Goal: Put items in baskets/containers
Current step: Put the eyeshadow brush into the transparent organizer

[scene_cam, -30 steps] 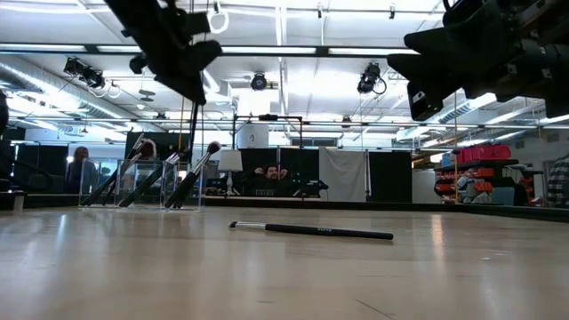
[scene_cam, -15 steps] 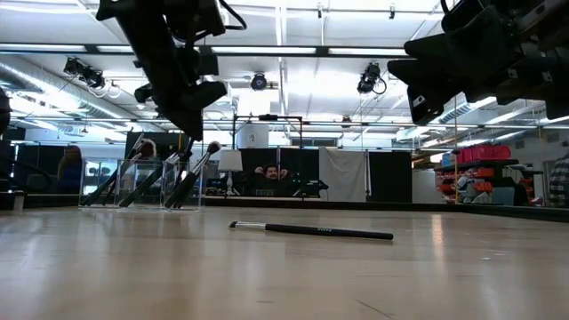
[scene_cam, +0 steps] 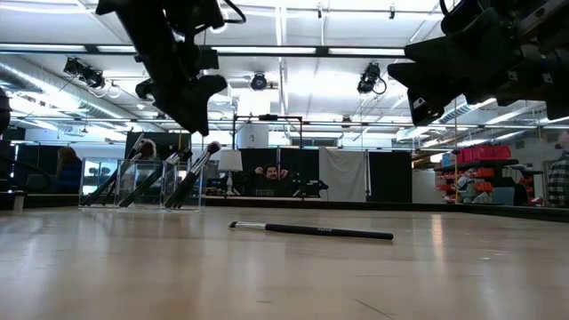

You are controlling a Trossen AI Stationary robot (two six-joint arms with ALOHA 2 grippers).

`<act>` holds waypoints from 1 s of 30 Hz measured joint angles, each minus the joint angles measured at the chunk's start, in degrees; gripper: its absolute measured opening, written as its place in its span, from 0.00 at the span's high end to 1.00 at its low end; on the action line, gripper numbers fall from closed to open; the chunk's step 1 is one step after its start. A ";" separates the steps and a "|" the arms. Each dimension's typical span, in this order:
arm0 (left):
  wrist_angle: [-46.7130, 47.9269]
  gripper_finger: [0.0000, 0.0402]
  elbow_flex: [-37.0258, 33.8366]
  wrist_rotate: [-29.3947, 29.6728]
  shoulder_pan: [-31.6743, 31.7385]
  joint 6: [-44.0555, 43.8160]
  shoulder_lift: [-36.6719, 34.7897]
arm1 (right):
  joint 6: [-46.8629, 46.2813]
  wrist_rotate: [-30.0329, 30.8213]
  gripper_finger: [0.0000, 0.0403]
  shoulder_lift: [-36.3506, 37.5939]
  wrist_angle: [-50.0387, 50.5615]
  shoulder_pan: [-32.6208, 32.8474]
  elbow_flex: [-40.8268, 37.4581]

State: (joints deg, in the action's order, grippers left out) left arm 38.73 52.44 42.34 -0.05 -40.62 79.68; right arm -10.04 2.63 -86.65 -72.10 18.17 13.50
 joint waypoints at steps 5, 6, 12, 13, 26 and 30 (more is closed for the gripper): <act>0.46 0.52 3.03 -4.03 -1.28 0.77 -2.55 | 0.00 -0.02 0.69 0.00 0.64 0.00 0.00; 0.56 0.52 3.72 -4.27 -1.95 0.77 -2.80 | 0.00 -0.02 0.69 0.00 0.77 0.00 0.00; -2.64 0.55 5.35 -0.24 -9.95 0.78 -3.51 | -0.42 -0.02 0.69 -0.03 2.29 -0.02 0.00; -4.07 0.55 5.30 1.34 -11.77 0.79 -3.35 | -0.42 -0.04 0.69 -0.11 2.53 -0.02 0.00; -26.71 0.58 5.30 21.48 -30.19 5.65 10.19 | -0.21 7.36 0.69 -2.15 18.99 5.70 7.65; -30.00 0.58 5.32 22.41 -32.30 0.47 15.31 | -2.31 12.19 0.69 -6.31 28.53 7.31 14.18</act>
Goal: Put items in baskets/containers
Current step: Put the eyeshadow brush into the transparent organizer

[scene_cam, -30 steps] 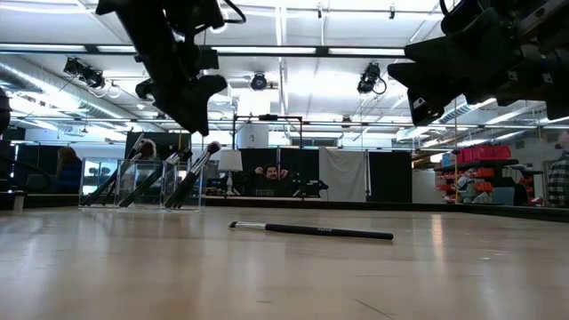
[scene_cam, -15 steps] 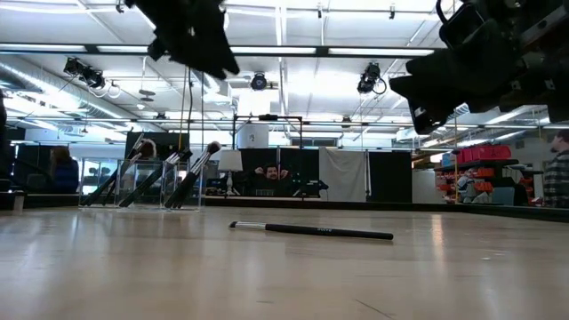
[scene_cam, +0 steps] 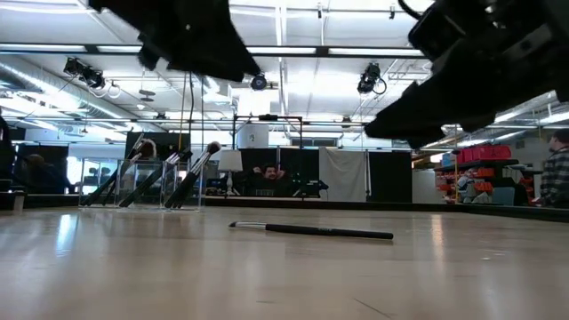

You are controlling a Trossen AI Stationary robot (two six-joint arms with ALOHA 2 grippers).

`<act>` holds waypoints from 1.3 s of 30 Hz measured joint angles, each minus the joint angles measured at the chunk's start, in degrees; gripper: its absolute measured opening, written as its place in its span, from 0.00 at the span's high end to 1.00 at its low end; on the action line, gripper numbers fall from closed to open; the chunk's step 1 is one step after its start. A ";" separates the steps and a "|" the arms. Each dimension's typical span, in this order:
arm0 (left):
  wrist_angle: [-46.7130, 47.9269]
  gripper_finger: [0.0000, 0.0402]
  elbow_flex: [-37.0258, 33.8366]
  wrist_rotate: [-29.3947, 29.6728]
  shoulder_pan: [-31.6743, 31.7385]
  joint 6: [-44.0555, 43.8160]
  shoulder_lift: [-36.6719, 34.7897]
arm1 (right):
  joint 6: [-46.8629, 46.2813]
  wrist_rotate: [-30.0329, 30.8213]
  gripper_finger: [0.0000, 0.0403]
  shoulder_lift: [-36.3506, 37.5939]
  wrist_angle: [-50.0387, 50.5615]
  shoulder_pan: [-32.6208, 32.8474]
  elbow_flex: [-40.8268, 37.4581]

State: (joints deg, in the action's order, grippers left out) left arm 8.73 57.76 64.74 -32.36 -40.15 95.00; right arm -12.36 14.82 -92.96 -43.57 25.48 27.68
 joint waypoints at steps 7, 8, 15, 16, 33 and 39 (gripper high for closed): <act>-2.61 0.58 0.00 -0.31 -4.30 -9.41 8.08 | -4.31 1.59 0.63 -10.90 1.81 0.91 7.46; -2.34 0.58 -0.08 -0.08 -5.25 -10.77 8.77 | -4.66 2.41 0.62 -12.72 1.86 1.00 8.40; -3.24 0.58 -0.02 5.44 -12.70 -20.63 11.20 | -5.74 7.83 0.49 -22.74 3.23 1.09 15.21; -3.24 0.58 -0.02 6.50 -13.72 -21.58 11.28 | -5.64 8.53 0.48 -23.90 4.04 0.94 16.22; -16.52 0.58 -0.02 11.84 -18.81 -23.35 15.72 | -14.41 11.98 0.96 -25.80 11.15 1.79 16.09; -19.84 0.58 -0.02 11.55 -18.23 -22.22 17.54 | -16.88 16.95 0.97 -25.61 13.22 4.65 16.05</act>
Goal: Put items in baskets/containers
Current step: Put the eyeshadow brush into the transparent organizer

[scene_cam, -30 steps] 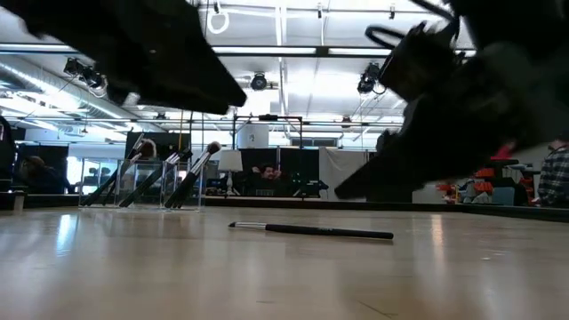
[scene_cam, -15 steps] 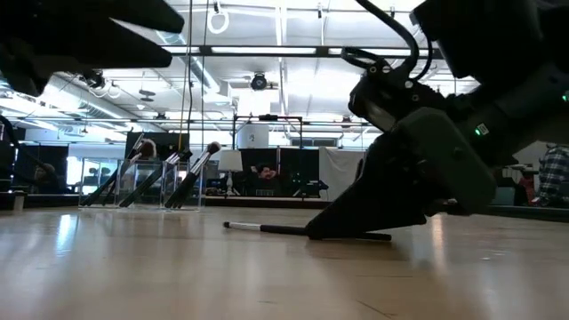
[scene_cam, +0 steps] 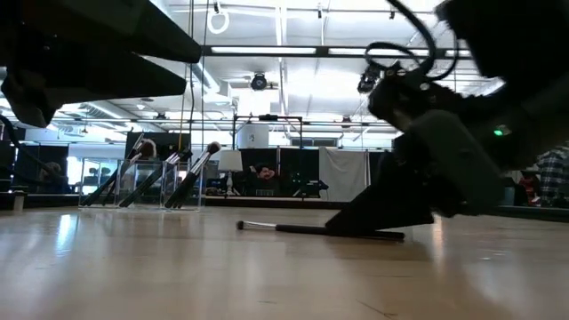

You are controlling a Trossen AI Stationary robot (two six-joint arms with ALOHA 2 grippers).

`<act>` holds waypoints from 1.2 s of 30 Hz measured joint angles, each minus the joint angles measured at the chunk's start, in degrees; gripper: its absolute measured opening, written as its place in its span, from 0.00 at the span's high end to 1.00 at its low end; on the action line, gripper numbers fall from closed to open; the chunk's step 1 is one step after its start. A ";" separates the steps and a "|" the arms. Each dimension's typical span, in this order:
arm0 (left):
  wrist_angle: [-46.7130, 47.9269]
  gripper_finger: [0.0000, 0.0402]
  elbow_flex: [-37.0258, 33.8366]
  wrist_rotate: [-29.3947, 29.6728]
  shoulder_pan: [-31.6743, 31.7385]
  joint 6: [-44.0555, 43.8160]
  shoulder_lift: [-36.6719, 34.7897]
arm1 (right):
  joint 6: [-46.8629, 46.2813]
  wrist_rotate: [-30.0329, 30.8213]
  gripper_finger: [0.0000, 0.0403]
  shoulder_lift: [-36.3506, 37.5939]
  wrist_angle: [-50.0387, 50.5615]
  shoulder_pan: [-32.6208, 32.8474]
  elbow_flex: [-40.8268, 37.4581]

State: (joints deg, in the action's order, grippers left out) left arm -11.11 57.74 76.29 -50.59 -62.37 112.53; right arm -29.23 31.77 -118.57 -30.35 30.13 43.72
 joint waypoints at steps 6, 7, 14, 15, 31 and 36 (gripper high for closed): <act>-2.42 0.58 0.00 -0.53 0.89 2.02 0.08 | -0.50 4.16 0.98 5.25 4.82 5.62 -1.10; -4.03 0.58 0.00 -0.98 1.39 4.24 0.18 | -0.26 4.30 0.98 6.86 5.81 7.06 -1.39; -29.28 0.58 3.03 -10.30 5.62 32.28 7.90 | 4.75 17.67 0.99 19.36 -0.23 17.20 -4.21; -32.16 0.58 4.13 -12.06 6.25 35.86 9.25 | 6.21 18.84 0.99 20.88 -2.44 18.91 -4.88; -48.25 0.58 26.19 -33.42 12.92 73.98 17.44 | 25.27 16.71 0.98 24.51 -30.87 26.64 -8.55; -47.99 0.58 28.30 -29.95 12.85 75.15 17.44 | 25.44 16.33 0.98 24.59 -30.73 26.65 -8.50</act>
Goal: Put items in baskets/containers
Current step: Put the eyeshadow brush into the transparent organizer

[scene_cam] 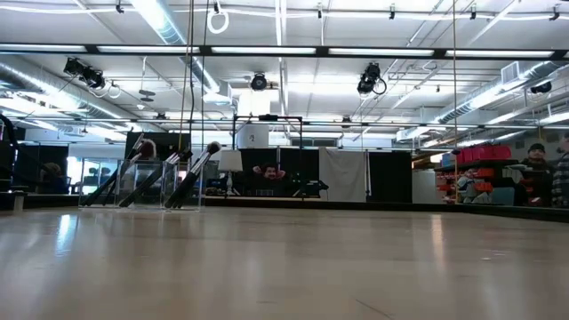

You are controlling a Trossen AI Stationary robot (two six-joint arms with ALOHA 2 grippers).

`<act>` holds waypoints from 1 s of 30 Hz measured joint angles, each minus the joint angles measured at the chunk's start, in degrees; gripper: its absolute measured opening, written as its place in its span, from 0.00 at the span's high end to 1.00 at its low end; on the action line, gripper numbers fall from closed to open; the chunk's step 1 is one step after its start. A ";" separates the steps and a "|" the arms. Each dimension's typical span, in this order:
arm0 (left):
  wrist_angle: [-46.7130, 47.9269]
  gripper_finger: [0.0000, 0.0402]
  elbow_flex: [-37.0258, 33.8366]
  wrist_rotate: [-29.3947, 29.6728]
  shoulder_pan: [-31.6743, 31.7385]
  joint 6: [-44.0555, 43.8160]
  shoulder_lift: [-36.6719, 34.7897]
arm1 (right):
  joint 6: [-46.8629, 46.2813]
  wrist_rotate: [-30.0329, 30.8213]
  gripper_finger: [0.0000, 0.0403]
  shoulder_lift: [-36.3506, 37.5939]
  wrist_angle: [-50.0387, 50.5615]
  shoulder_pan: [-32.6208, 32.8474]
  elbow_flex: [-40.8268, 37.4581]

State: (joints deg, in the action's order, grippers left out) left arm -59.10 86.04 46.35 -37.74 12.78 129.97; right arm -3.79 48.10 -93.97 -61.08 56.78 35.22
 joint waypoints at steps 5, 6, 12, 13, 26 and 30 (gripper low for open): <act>0.01 0.58 -0.02 -0.04 0.09 -0.40 0.00 | -0.02 -1.22 0.98 0.00 0.01 -0.01 0.00; 0.00 0.58 -0.02 -0.12 0.09 -0.40 0.00 | -0.07 -1.24 0.98 0.00 0.15 -0.01 0.00; -0.25 0.72 -0.02 0.39 0.03 -1.59 0.00 | -0.15 -1.32 0.98 0.00 0.37 -0.02 0.02; -0.27 0.76 -0.02 0.81 0.05 -1.67 0.00 | -0.17 -1.30 0.98 0.00 0.37 -0.03 0.04; 2.45 0.96 -0.11 11.54 -1.90 -1.75 -0.94 | -7.10 0.34 0.87 0.11 8.27 -0.21 0.17; 5.08 0.96 -0.07 25.29 -4.29 1.45 -3.40 | -12.55 -1.82 0.84 0.00 14.10 0.11 0.15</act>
State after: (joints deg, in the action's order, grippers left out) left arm -54.02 85.97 71.64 -42.03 14.23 126.57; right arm -16.34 46.28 -93.97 -46.98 56.88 35.38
